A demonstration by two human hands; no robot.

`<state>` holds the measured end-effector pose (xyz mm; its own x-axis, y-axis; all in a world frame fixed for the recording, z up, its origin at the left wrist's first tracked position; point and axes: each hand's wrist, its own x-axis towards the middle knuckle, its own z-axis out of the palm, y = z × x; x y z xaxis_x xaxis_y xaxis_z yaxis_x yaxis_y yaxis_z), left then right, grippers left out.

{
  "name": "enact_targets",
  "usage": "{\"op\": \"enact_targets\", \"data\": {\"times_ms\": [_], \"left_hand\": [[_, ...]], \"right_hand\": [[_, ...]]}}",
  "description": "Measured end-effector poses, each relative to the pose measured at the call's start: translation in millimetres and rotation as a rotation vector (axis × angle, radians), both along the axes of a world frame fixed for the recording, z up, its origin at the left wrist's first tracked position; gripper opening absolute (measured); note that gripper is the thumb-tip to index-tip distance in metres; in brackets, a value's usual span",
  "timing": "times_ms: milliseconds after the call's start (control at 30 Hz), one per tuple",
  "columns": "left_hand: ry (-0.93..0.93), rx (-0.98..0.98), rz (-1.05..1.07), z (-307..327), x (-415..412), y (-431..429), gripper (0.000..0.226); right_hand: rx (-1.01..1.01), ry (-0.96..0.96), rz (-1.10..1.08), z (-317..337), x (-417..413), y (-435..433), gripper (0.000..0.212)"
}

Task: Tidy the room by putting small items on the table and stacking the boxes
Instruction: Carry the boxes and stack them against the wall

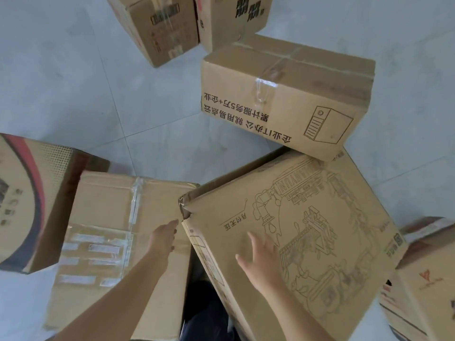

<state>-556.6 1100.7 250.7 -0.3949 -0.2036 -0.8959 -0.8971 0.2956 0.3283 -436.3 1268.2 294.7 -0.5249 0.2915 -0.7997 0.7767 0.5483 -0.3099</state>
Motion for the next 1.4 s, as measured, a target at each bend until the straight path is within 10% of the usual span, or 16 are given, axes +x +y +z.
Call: {"op": "enact_targets", "data": {"times_ms": [400, 667, 967, 1400], "left_hand": [[-0.155, -0.032, 0.067, -26, -38, 47, 0.026], [0.095, -0.027, 0.197, -1, -29, 54, 0.029], [-0.083, 0.187, 0.471, 63, 101, 22, 0.017], [0.046, 0.238, 0.754, 167, 302, 5, 0.029]], "right_hand": [[-0.045, 0.035, -0.057, -12, 40, -6, 0.062], [-0.034, 0.058, -0.220, 4, 67, -15, 0.058], [0.037, 0.073, -0.374, 50, 139, -27, 0.053], [0.541, 0.324, 0.028, 125, 330, -59, 0.046]]}}
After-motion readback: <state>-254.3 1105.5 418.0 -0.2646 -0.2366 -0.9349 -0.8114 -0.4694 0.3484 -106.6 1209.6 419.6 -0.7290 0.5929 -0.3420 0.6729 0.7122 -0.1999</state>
